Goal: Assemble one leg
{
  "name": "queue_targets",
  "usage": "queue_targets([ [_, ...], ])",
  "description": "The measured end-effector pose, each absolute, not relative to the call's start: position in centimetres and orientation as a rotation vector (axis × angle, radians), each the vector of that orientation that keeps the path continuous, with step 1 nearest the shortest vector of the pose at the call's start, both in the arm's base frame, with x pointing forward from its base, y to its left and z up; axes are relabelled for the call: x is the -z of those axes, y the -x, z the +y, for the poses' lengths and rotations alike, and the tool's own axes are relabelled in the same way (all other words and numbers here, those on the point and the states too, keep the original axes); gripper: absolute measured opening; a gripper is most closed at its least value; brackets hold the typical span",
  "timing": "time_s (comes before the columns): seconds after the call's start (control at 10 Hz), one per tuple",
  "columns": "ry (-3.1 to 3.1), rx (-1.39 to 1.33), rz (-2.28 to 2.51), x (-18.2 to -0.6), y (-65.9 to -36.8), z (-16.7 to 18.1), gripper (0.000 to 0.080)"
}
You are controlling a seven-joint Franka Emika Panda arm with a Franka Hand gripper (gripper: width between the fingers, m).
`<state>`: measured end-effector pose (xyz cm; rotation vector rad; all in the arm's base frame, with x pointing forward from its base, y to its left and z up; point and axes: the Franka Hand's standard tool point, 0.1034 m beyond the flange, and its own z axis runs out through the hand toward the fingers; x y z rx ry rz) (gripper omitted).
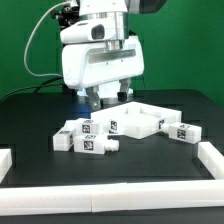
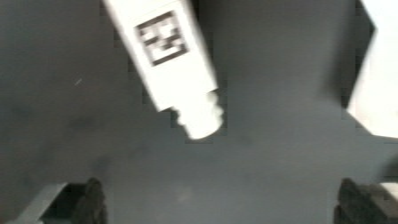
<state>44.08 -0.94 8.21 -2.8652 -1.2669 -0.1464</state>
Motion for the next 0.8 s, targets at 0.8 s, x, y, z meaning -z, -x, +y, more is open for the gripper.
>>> queue_targets([
  [0.8, 2.896, 0.216, -1.26, -3.4, -39.1, 0.0, 0.0649],
])
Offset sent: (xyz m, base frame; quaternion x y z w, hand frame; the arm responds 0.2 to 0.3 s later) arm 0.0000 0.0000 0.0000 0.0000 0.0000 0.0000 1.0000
